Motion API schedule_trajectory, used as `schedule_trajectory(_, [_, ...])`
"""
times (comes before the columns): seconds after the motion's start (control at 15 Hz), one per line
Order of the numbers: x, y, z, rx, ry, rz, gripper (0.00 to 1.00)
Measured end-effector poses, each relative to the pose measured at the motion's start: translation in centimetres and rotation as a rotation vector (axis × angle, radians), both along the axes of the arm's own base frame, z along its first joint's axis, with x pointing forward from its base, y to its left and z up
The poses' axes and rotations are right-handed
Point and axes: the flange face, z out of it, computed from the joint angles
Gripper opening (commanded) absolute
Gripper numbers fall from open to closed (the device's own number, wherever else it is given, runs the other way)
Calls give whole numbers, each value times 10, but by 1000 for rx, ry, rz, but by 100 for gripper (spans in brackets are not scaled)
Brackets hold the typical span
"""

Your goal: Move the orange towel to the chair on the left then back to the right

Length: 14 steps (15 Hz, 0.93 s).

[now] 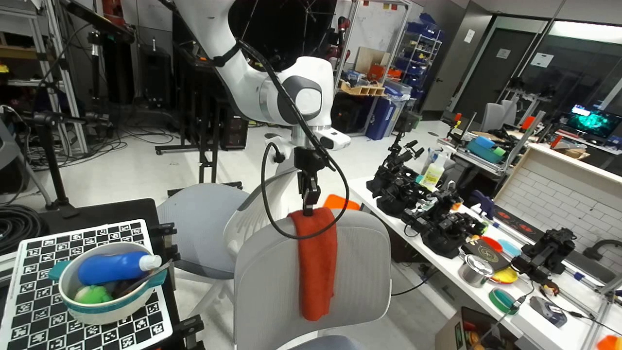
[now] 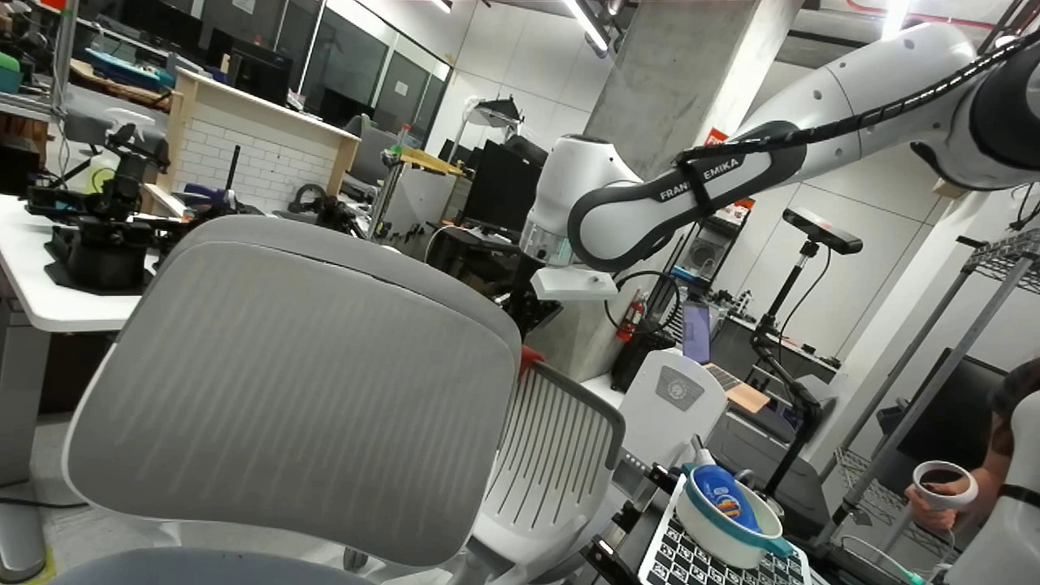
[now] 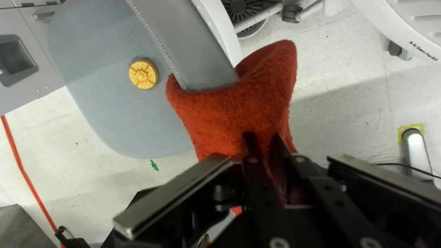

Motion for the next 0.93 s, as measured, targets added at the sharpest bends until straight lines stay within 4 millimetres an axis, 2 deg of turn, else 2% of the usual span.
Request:
schedule_trajectory(0.4, [0, -1, 3, 0, -3, 2, 2])
schedule_trajectory(0.6, [-6, -2, 17, 3, -11, 12, 2])
schedule_trajectory(0.73, [-14, -9, 34, 5, -21, 15, 2])
schedule_trajectory(0.93, [-28, -25, 90, 10, -71, 17, 2])
